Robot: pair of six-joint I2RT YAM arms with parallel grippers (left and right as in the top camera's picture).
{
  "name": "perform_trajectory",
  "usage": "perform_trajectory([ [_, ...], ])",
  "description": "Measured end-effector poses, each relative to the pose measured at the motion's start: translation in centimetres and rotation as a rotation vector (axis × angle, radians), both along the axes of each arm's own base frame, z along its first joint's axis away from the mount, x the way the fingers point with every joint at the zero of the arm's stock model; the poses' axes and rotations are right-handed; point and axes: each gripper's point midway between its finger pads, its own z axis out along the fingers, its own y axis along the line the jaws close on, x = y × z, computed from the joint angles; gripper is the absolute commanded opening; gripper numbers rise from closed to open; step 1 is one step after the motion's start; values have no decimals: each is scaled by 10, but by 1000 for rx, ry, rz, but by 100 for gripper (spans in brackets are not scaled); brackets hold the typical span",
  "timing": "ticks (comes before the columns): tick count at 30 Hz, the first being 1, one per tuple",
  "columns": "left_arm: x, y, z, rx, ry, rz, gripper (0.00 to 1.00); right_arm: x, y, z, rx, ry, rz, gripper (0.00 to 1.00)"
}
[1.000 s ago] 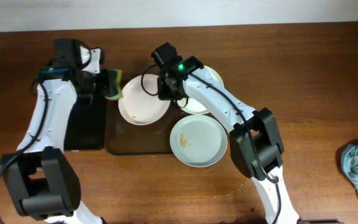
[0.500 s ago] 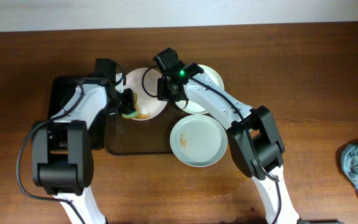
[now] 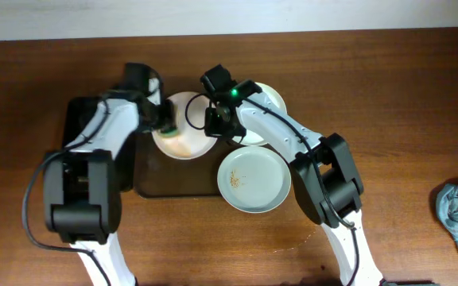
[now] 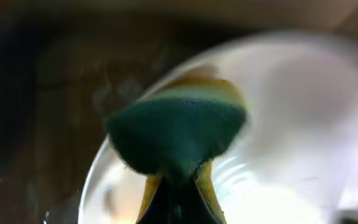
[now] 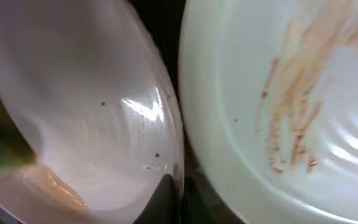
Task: Clean dirty plates on tray and stack at the side
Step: 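Scrub the tilted plate again with the left gripper's sponge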
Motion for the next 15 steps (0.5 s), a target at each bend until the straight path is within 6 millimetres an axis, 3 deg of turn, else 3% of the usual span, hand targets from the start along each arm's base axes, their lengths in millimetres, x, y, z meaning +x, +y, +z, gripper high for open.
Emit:
perform_trajectory([
  [3,15,6,28,-164,-34,24,1,-6,7,0,19,15,22,4],
  [7,-44,0,9,-195,221,19,1,-6,10,0,25,10,31,4],
  [8,-73,-5,-13,-187,312,5,0,-6,10,0,26,9,32,4],
  [11,-93,-10,-29,-187,361,-11,1,-8,8,-7,14,22,41,4],
  [13,-82,-1,-32,-95,288,-3,1,-8,9,-10,18,24,43,4],
  [15,-54,16,-31,49,163,66,0,-7,15,-8,39,18,50,4],
])
